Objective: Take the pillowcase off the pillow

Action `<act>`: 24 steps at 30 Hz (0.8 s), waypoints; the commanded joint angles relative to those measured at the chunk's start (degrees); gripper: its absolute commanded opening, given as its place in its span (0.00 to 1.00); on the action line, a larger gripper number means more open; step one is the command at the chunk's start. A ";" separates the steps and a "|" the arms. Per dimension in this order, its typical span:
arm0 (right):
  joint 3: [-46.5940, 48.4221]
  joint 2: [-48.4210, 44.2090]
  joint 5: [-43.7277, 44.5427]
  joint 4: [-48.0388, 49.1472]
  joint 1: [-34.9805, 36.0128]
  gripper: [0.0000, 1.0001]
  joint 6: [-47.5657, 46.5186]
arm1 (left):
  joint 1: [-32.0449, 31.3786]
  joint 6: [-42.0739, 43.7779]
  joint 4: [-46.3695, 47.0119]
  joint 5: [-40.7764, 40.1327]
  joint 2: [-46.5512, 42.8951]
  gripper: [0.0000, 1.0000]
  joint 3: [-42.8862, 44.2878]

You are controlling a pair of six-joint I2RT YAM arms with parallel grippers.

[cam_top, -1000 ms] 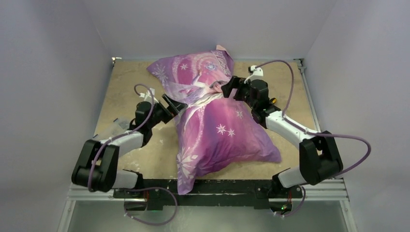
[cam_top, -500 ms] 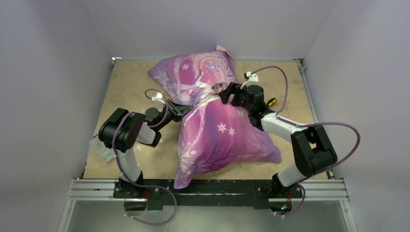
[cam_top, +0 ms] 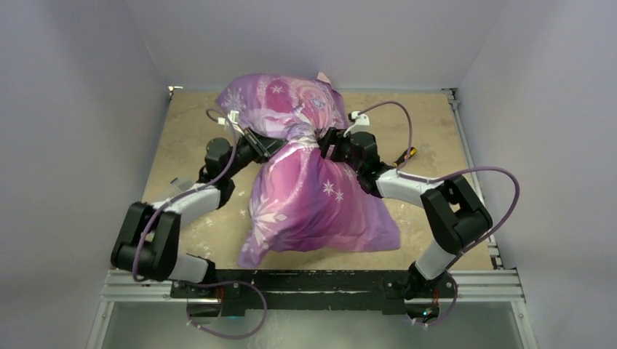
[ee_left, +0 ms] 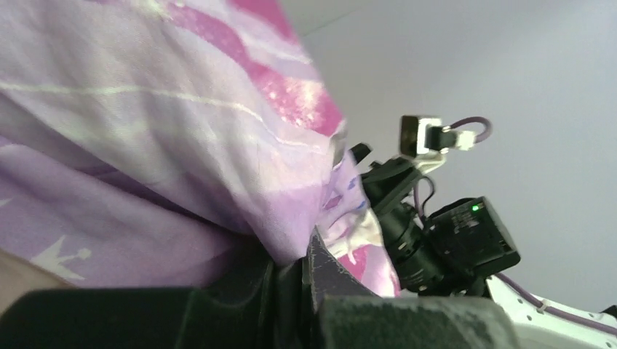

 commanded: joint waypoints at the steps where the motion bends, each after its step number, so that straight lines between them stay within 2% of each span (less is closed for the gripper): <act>1: 4.20 3.58 -9.10 2.03 8.88 0.78 4.49 | -1.79 16.71 -23.73 1.00 -12.84 0.00 13.79; 6: 13.06 7.82 -9.44 2.48 16.38 0.79 5.41 | -1.88 27.75 -45.05 -0.68 -15.60 0.00 26.80; 9: 17.31 10.15 -9.65 2.01 18.88 0.82 5.13 | -1.88 35.67 -57.58 -1.61 -14.19 0.00 36.43; 12: 17.01 9.71 -7.90 2.39 19.03 0.85 6.37 | -1.92 39.22 -65.26 2.70 -10.07 0.00 42.39; 16: 13.06 6.20 -2.98 0.27 18.94 0.90 11.93 | -5.96 39.39 -65.26 2.56 -7.19 0.00 40.82; 24: 1.60 -8.44 24.12 -12.82 18.76 0.96 26.99 | -15.69 36.19 -56.84 -1.69 -3.37 0.00 33.49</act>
